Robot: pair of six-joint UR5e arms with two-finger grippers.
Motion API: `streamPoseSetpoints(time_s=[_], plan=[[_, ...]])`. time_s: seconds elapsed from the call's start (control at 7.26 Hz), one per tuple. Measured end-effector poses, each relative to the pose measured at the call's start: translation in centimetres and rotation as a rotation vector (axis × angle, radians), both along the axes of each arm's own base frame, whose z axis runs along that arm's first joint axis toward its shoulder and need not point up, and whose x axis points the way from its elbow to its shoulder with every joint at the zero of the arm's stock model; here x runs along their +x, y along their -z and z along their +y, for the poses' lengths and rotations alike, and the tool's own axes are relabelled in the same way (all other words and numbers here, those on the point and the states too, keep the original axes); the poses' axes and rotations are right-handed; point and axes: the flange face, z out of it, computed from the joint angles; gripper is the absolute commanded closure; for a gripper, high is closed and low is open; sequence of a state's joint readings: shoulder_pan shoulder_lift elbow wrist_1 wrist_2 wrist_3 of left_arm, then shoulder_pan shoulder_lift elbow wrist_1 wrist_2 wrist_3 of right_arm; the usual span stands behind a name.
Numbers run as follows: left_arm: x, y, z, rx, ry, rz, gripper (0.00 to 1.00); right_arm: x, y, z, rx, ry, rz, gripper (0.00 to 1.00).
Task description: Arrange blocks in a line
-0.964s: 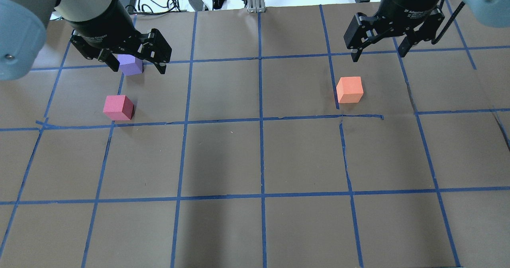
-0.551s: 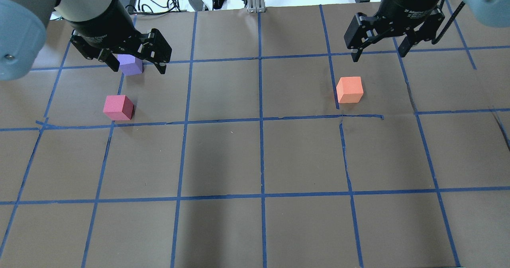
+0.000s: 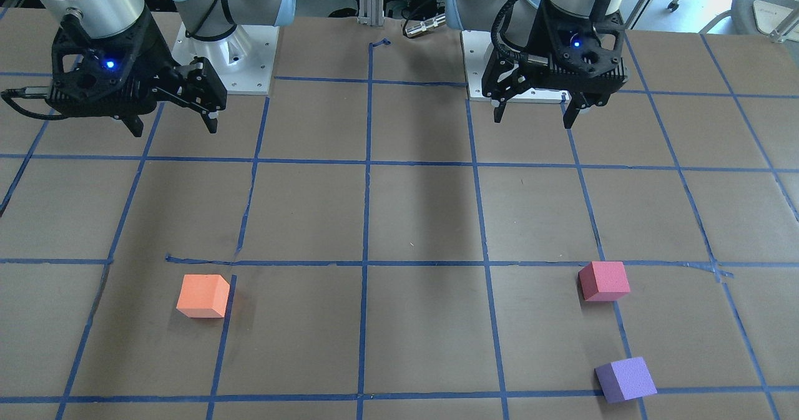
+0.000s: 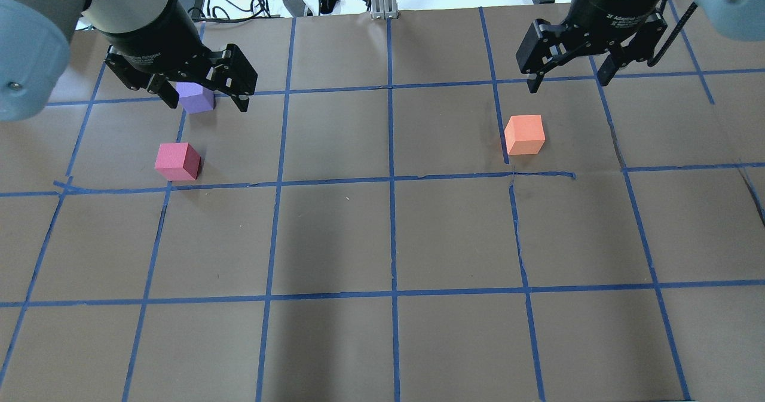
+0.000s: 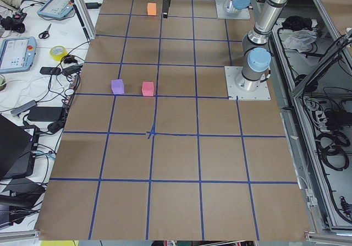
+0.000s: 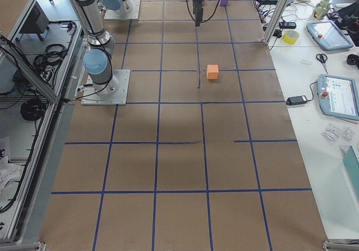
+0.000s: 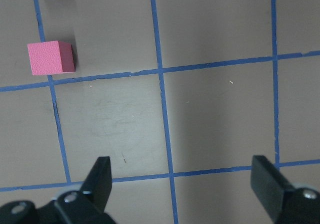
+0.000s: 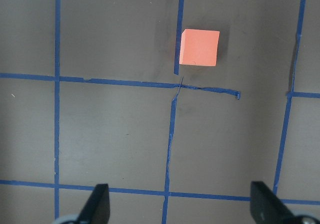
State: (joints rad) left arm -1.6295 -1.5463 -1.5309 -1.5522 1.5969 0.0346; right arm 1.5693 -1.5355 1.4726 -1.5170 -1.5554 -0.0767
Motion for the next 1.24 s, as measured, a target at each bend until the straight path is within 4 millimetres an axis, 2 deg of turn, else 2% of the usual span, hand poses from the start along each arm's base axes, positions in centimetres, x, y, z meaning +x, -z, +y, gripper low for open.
streamPoseSetpoints(time_s=[0.28,0.41,0.55,0.69,0.96,1.1,1.24], plan=[[0.0,0.0,0.0,-0.001,0.000,0.000,0.00,0.0,-0.2,-0.3,-0.011,0.002,-0.001,0.00],[0.0,0.0,0.0,-0.001,-0.001,0.001,0.00,-0.1,-0.2,-1.2,-0.037,0.003,-0.002,0.00],[0.0,0.0,0.0,-0.001,-0.001,0.001,0.00,-0.1,1.4,-3.4,-0.054,0.004,-0.002,0.00],[0.0,0.0,0.0,-0.001,-0.001,0.001,0.00,-0.3,5.0,-6.8,-0.062,0.006,0.000,0.00],[0.0,0.0,0.0,-0.002,-0.001,0.000,0.00,-1.5,13.6,-12.6,-0.040,0.023,0.002,0.00],[0.0,-0.1,0.0,-0.002,-0.001,0.000,0.00,-2.3,17.7,-14.5,-0.027,0.033,0.003,0.00],[0.0,-0.1,0.0,-0.002,-0.001,0.001,0.00,-3.0,20.8,-15.7,-0.013,0.036,0.005,0.00]])
